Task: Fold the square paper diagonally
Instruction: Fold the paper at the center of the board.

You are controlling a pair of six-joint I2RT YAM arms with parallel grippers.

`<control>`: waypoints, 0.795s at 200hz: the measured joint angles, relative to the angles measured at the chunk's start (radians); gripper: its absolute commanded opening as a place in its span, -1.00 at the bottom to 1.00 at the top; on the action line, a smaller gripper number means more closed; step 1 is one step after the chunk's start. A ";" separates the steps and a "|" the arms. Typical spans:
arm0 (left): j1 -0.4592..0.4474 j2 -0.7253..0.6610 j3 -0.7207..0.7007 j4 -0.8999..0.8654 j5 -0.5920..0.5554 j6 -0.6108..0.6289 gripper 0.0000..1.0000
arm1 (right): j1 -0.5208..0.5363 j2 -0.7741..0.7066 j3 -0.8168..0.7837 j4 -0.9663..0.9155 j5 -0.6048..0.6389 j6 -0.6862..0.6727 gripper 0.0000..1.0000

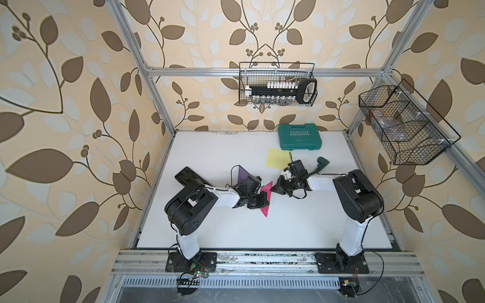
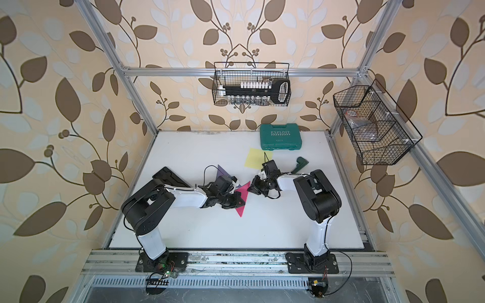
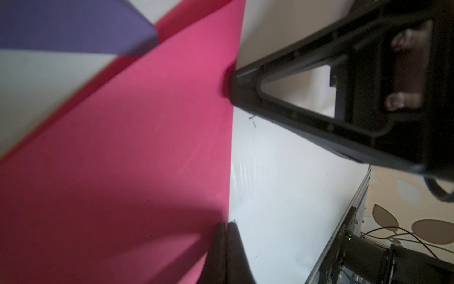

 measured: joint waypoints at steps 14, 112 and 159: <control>0.000 0.000 0.000 0.000 -0.001 0.000 -1.00 | -0.005 0.006 0.005 0.000 -0.011 -0.002 -1.00; -0.001 -0.001 0.000 -0.002 -0.003 0.006 -1.00 | -0.032 0.052 0.068 0.000 -0.010 -0.007 -1.00; -0.005 -0.001 0.000 -0.003 -0.008 0.008 -1.00 | -0.061 0.069 0.098 -0.013 -0.010 -0.022 -1.00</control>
